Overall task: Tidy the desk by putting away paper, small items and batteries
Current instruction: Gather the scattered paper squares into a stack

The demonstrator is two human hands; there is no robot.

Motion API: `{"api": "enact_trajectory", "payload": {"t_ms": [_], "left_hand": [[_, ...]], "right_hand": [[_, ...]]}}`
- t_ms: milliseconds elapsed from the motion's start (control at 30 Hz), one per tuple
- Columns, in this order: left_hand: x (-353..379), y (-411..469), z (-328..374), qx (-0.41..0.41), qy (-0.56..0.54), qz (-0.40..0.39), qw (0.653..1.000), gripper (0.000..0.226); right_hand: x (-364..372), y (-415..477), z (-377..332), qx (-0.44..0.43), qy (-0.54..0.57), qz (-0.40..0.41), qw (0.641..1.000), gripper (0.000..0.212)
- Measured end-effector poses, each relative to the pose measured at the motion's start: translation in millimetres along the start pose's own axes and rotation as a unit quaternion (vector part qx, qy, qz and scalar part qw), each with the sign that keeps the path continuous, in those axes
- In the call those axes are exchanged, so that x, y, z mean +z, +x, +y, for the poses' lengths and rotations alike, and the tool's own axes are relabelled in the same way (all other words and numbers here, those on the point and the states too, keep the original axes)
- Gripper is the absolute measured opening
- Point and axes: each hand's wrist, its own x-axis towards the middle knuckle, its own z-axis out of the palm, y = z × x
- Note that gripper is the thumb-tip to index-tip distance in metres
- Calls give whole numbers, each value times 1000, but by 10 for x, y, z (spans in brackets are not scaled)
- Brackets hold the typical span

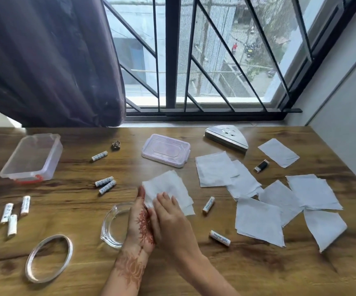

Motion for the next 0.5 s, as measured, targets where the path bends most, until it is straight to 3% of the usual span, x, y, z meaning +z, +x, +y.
{"api": "enact_trajectory", "payload": {"t_ms": [67,167,267,333,500], "left_hand": [[15,-11,25,-13,18,-1,1000,47],[77,-9,29,-65,5,-27,998,32],[106,27,42,-21,-30,1,999,27],[108,34,56,5,-22,14,1000,24],[76,47,93,30,-9,40,999,17]], "right_hand": [[-38,0,-15,-3,1,-43,999,72],[-192,70,35,15,96,-69,993,63],[-308,240,338,43,120,-13,992,44],[-332,383,678,70,71,-8,995,42],[-346,544,1456,131,-108,-139,976,61]]}}
